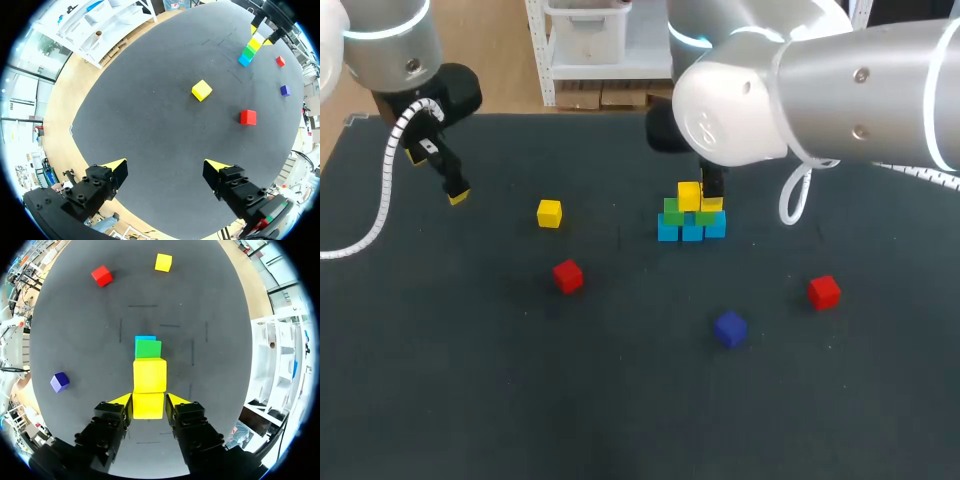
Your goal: Place the blue cubes, place green cubes on the blue cubes, place the yellow cubes on the green cubes, then place the red cubes on the yellow cubes, and place purple cube on the red cubes.
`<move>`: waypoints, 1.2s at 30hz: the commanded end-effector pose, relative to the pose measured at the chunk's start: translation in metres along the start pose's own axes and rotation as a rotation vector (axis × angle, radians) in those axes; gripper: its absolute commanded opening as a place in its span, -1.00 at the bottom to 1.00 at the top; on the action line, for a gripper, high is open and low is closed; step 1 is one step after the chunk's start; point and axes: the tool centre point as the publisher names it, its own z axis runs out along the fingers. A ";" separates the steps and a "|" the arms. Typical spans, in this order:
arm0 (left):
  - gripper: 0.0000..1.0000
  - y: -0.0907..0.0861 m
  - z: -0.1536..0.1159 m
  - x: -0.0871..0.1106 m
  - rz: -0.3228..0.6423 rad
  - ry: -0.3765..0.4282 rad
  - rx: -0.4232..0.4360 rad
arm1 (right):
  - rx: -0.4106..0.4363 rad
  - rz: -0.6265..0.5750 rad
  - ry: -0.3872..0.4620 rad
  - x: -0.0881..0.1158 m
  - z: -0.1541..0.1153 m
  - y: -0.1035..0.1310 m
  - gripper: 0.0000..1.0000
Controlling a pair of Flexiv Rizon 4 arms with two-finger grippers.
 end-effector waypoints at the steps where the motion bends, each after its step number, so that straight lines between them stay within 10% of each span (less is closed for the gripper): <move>1: 1.00 0.000 -0.001 0.000 -0.001 0.003 0.000 | 0.000 0.001 -0.003 0.001 0.000 0.000 -0.17; 18: 1.00 0.000 -0.001 0.000 -0.001 0.003 0.000 | 0.002 0.002 -0.005 0.000 -0.001 -0.001 -0.04; 20: 1.00 0.000 -0.001 0.000 -0.001 0.003 0.000 | 0.002 0.004 -0.007 0.001 -0.001 0.000 1.00; 36: 1.00 0.000 -0.001 0.000 -0.001 0.003 0.000 | 0.064 0.113 -0.096 0.035 -0.032 -0.010 1.00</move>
